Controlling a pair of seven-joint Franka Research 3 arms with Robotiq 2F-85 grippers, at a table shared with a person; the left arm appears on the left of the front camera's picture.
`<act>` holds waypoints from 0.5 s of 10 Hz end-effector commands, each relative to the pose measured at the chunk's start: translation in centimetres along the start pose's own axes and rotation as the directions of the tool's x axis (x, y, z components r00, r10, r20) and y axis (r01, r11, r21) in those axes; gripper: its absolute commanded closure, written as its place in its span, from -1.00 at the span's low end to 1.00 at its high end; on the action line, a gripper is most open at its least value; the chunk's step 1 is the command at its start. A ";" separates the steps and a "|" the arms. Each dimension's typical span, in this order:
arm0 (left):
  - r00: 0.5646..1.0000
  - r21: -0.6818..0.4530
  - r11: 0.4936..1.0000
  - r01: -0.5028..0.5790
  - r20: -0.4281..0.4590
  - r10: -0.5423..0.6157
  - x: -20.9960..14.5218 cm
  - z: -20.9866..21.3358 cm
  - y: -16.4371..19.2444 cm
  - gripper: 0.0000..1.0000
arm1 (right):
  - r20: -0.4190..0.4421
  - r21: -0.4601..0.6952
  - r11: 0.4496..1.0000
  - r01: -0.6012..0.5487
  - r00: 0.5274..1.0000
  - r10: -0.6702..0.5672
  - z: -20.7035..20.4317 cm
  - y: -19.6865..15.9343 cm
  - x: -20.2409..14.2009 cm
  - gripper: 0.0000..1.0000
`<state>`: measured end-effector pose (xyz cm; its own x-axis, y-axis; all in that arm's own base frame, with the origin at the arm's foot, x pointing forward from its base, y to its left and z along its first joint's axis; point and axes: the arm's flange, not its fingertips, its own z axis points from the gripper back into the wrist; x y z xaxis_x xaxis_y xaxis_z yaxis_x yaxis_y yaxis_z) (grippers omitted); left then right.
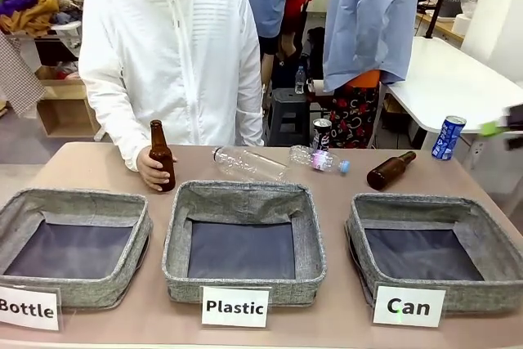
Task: Sort the can waste into the basket.
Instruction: Pick up the can waste from the table and place it in the right Fabric basket.
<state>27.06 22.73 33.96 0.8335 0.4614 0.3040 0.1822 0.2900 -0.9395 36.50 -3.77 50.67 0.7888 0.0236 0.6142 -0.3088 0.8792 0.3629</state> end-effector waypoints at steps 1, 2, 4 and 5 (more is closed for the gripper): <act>0.999 -0.024 0.999 0.027 0.025 -0.026 -0.1 -0.1 0.1 -1.00 | -0.037 -0.161 0.954 -0.255 0.967 0.252 -7.5 1.6 2.6 -1.00; 0.999 -0.024 0.999 0.027 0.025 -0.026 -0.1 -0.1 0.1 -1.00 | -0.085 -0.152 0.920 -0.362 0.932 0.352 -10.7 3.5 3.4 -1.00; 0.999 -0.024 0.999 0.027 0.025 -0.026 -0.1 -0.1 0.1 -1.00 | -0.154 -0.130 0.911 -0.391 0.916 0.371 -14.1 5.0 3.7 -1.00; 0.999 -0.024 0.999 0.027 0.025 -0.026 -0.1 -0.1 0.1 -1.00 | -0.116 -0.114 0.914 -0.389 0.919 0.377 -11.5 7.2 2.3 -1.00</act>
<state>27.00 22.79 33.93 0.8328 0.4626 0.3042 0.1820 0.2902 -0.9395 44.32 9.22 44.12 0.6669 0.4614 0.5852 -0.5559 0.8310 -0.0216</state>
